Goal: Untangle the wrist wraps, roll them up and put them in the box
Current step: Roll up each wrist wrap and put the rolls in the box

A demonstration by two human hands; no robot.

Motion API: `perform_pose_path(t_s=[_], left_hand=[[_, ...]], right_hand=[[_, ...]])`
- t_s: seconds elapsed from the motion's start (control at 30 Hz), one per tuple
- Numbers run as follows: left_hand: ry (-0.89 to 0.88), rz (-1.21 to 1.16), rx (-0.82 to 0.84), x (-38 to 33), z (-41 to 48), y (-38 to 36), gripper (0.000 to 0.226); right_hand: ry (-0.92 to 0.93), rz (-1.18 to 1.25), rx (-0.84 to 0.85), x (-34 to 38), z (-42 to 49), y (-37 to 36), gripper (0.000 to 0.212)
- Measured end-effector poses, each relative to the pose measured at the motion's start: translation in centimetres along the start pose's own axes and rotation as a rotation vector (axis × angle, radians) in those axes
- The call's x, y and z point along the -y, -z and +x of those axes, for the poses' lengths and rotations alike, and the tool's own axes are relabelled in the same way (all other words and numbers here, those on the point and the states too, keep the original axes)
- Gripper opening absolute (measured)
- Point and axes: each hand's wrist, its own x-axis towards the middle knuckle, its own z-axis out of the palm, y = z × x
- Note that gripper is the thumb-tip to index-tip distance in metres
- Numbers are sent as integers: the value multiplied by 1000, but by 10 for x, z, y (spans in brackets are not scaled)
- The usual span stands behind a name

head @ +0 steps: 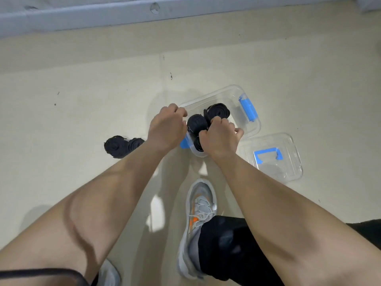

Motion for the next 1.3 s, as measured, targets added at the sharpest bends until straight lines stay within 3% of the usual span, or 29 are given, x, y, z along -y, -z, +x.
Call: perform_pose_path(t_s=[0.23,0.4,0.5,0.67,0.83,0.97,1.13,1.3], left_hand=[[261,48,142,85,-60,31,38],[304,144,153,140,-85,20,71],[372,85,234,161,-85,9,87],[406,-84,266,181,-77,-14,88],[349,-133,225,193,-72,-21,63],[358,-181,201,187,-74,-6,60],[339,-178,127,161,-73,30,64],[278,-143,90,107,-49,76,71]], right_hand=[[232,211,194,60,-41,-13,36],[328,176,395,100,-54,-50,65],[350,119,457,120,-53,-76,83],[322,108,505,146,-44,-116,92],[326,63,427,156,-37,-133,65],[311,130,430,153,-36,-119,51],[297,259,348,137,-43,-70,51],[212,425,155,98,-37,4,59]])
